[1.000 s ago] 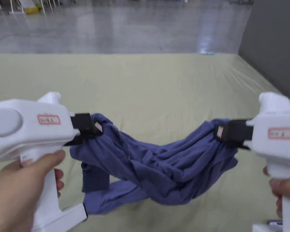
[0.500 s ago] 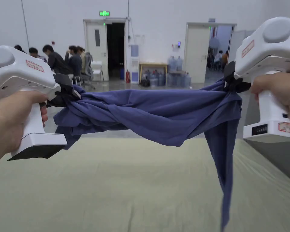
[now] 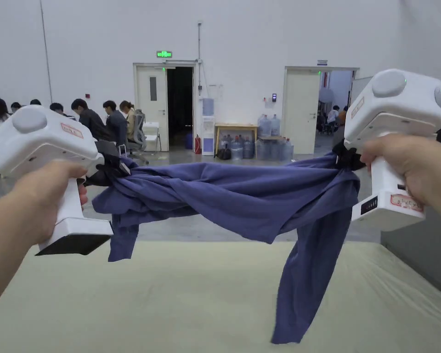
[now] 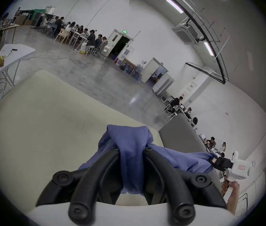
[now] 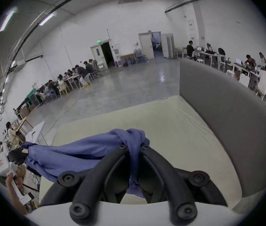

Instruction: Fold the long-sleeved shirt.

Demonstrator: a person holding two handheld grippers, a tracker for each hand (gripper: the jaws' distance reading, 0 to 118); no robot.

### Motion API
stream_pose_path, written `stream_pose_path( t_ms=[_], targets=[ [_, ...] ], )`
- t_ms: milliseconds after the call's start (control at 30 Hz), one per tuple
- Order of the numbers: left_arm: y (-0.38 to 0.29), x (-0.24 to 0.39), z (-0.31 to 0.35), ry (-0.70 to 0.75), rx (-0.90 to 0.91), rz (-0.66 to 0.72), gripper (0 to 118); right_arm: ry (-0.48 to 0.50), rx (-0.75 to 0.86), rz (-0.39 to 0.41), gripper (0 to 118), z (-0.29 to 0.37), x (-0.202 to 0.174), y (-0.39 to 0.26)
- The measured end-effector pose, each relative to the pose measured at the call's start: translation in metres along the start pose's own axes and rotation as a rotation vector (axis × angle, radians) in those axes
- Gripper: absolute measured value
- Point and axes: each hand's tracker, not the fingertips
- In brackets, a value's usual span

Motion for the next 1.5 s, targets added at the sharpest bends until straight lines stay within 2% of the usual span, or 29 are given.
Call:
stream_pose_path(
  t_ms=[100, 200, 367, 500, 633, 767, 833, 1000, 1100, 1133, 1167, 1200, 1233, 1267, 1333, 1367, 1433, 1500],
  targets=[
    [-0.034, -0.033, -0.028, 0.049, -0.074, 0.039, 13, 0.003, -0.089, -0.018, 8, -0.041, 0.012, -0.037],
    [-0.083, -0.074, -0.053, 0.119, -0.163, 0.053, 13, 0.017, -0.164, 0.003, 8, -0.086, 0.027, -0.095],
    [-0.202, -0.153, -0.085, 0.230, -0.329, 0.111, 13, 0.016, -0.358, 0.025, 8, -0.151, 0.059, -0.233],
    [-0.302, -0.209, -0.084, 0.303, -0.455, 0.150, 13, 0.003, -0.505, -0.021, 8, -0.182, 0.097, -0.337],
    [-0.374, -0.252, -0.063, 0.298, -0.510, 0.172, 14, 0.016, -0.548, -0.025, 8, -0.166, 0.124, -0.416],
    [-0.421, -0.270, -0.009, 0.253, -0.471, 0.218, 14, 0.036, -0.568, 0.029, 8, -0.124, 0.141, -0.471],
    [-0.434, -0.267, 0.023, 0.226, -0.440, 0.250, 13, 0.051, -0.560, 0.027, 8, -0.096, 0.147, -0.489],
    [-0.466, -0.255, 0.072, 0.249, -0.438, 0.203, 14, 0.062, -0.600, -0.025, 8, -0.052, 0.158, -0.533],
    [-0.480, -0.253, 0.081, 0.252, -0.442, 0.202, 16, 0.030, -0.606, 0.020, 8, -0.051, 0.155, -0.551],
    [-0.482, -0.253, 0.080, 0.253, -0.440, 0.198, 37, 0.030, -0.610, 0.019, 12, -0.055, 0.155, -0.554],
    [-0.482, -0.253, 0.079, 0.271, -0.445, 0.193, 83, 0.034, -0.618, 0.026, 30, -0.059, 0.155, -0.554],
    [-0.481, -0.254, 0.080, 0.369, -0.473, 0.174, 118, 0.015, -0.636, 0.040, 62, -0.062, 0.153, -0.551],
    [-0.481, -0.254, 0.086, 0.418, -0.473, 0.184, 118, -0.046, -0.633, 0.064, 109, -0.058, 0.150, -0.546],
    [-0.472, -0.248, 0.105, 0.374, -0.392, 0.176, 117, -0.044, -0.607, 0.062, 118, -0.049, 0.148, -0.539],
    [-0.459, -0.241, 0.138, 0.295, -0.271, 0.228, 118, 0.017, -0.393, 0.050, 116, -0.001, 0.148, -0.521],
    [-0.454, -0.239, 0.160, 0.264, -0.207, 0.264, 118, 0.043, -0.339, 0.053, 117, 0.021, 0.147, -0.518],
    [-0.455, -0.232, 0.194, 0.264, -0.143, 0.293, 118, 0.060, -0.326, 0.046, 118, 0.060, 0.145, -0.523],
    [-0.471, -0.218, 0.217, 0.292, -0.227, 0.330, 118, 0.113, -0.365, 0.019, 114, 0.082, 0.137, -0.535]
  ],
)
